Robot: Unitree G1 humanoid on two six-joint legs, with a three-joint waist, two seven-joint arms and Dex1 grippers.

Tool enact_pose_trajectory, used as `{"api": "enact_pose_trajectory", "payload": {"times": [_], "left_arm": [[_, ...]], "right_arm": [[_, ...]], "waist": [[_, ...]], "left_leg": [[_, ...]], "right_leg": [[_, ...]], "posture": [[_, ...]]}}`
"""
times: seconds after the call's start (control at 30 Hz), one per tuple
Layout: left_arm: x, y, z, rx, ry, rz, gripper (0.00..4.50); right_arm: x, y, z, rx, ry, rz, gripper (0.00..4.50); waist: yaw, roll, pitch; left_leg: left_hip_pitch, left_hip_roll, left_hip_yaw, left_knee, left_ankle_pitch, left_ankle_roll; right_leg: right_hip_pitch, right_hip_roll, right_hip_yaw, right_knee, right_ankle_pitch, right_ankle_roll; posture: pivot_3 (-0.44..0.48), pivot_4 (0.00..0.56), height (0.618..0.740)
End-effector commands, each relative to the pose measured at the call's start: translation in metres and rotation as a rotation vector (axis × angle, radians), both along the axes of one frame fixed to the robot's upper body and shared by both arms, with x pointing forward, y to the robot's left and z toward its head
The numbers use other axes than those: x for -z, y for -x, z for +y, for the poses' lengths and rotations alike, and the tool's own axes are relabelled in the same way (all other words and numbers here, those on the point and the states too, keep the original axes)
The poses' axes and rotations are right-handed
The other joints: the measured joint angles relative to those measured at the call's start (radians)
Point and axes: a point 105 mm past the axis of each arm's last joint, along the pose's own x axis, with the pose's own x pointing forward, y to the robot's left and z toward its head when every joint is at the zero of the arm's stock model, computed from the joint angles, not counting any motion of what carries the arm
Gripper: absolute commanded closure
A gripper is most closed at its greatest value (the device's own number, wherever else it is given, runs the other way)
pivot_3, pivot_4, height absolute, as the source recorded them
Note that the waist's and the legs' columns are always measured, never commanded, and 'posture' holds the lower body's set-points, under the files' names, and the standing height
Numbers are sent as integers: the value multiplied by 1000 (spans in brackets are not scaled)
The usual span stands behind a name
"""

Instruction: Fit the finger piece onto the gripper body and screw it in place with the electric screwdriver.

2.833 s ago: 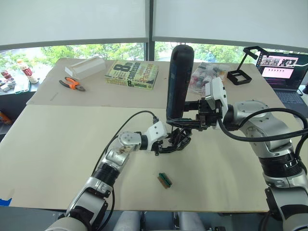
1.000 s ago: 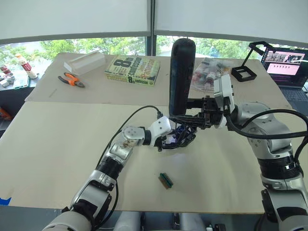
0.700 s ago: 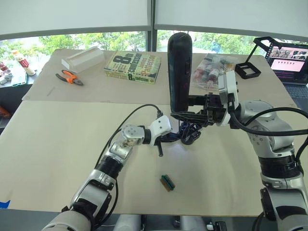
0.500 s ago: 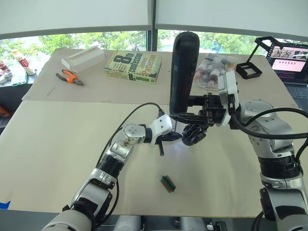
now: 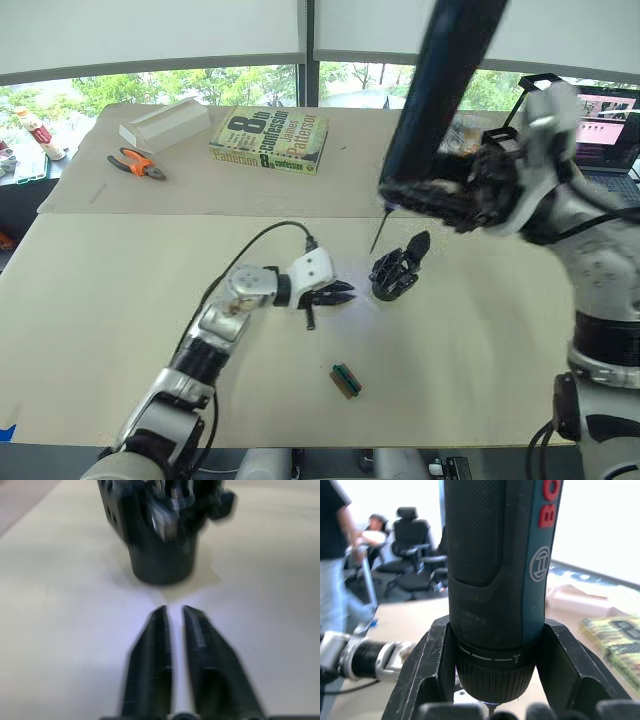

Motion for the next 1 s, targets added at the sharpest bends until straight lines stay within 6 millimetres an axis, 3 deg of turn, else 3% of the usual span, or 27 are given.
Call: {"api": "enact_pose_trajectory", "payload": {"times": [0.03, 0.13, 0.17, 0.23, 0.4, 0.63, 0.67, 0.73, 0.77, 0.83, 0.9, 1.0], "left_arm": [[-22, 23, 21, 73, 30, -22, 1658], [-26, 47, 42, 131, 16, 20, 258], [-27, 53, 49, 139, 8, 34, 0], [-29, 61, 57, 146, -8, 45, 0], [-27, 69, 72, 111, -55, 46, 0], [-27, 68, 86, 49, -84, 41, 0], [-25, 67, 91, 31, -95, 49, 0], [-23, 66, 100, 3, -119, 63, 0], [-22, 67, 105, -9, -128, 73, 0], [-23, 68, 114, -43, -131, 114, 0], [-30, 70, 126, -82, -132, 161, 0], [-44, 71, 146, -142, -134, 214, 0]], "right_arm": [[-20, 18, -35, -24, -85, 215, 2604], [2, 23, -70, 4, -33, 522, 2604], [14, 24, -82, 32, -17, 632, 2604], [35, 21, -99, 102, -2, 809, 2604], [110, 11, -124, 320, 158, 1111, 2604], [176, 5, -146, 448, 399, 1201, 2604], [181, 2, -153, 473, 419, 1184, 2604], [183, -3, -166, 512, 454, 1121, 1593], [181, -5, -172, 521, 480, 1073, 1336], [171, -3, -183, 510, 525, 964, 659], [155, 4, -193, 435, 646, 735, 8], [130, 17, -205, 354, 730, 512, 8]], "waist": [[2, 0, 0], [6, 0, 0], [6, 0, 0], [5, 0, 0], [-5, 1, 0], [-4, 3, 1], [-4, 3, 1], [-3, 3, 1], [-3, 3, 1], [-4, 4, 1], [0, 4, 1], [-2, 4, 1]], "left_leg": [[0, 0, 0, 0, 0, 0], [0, 0, 0, 0, 0, 0], [0, 0, 0, 0, -1, 1], [0, 0, 0, 0, -1, 2], [3, 0, 3, 0, -1, 2], [5, 0, 5, 1, 0, 1], [4, 0, 5, 1, 0, 1], [5, 0, 6, 1, 0, 1], [5, 0, 6, 1, 0, 1], [5, 0, 7, 1, 0, 1], [5, 0, 7, 1, 0, 1], [5, 1, 7, 1, 0, 1]], "right_leg": [[0, 0, 0, 0, 0, 0], [0, -2, 0, -1, 0, -1], [1, -2, 0, -1, 0, -1], [1, -2, 2, -1, 0, -1], [1, -2, 5, 0, 0, -1], [0, 0, 8, 2, 1, -2], [0, 0, 8, 1, 1, -2], [0, 0, 9, 1, 1, -2], [0, 0, 9, 1, 1, -1], [0, 0, 10, 1, 1, -1], [0, 1, 10, 1, 0, -1], [0, 0, 9, 1, -1, 1]], "posture": [[0, 150, 740], [0, 150, 740], [0, 150, 740], [0, 150, 740], [0, 150, 740], [0, 150, 740], [0, 150, 740], [0, 150, 740], [0, 150, 740], [0, 150, 740], [0, 150, 740], [0, 150, 740]]}}
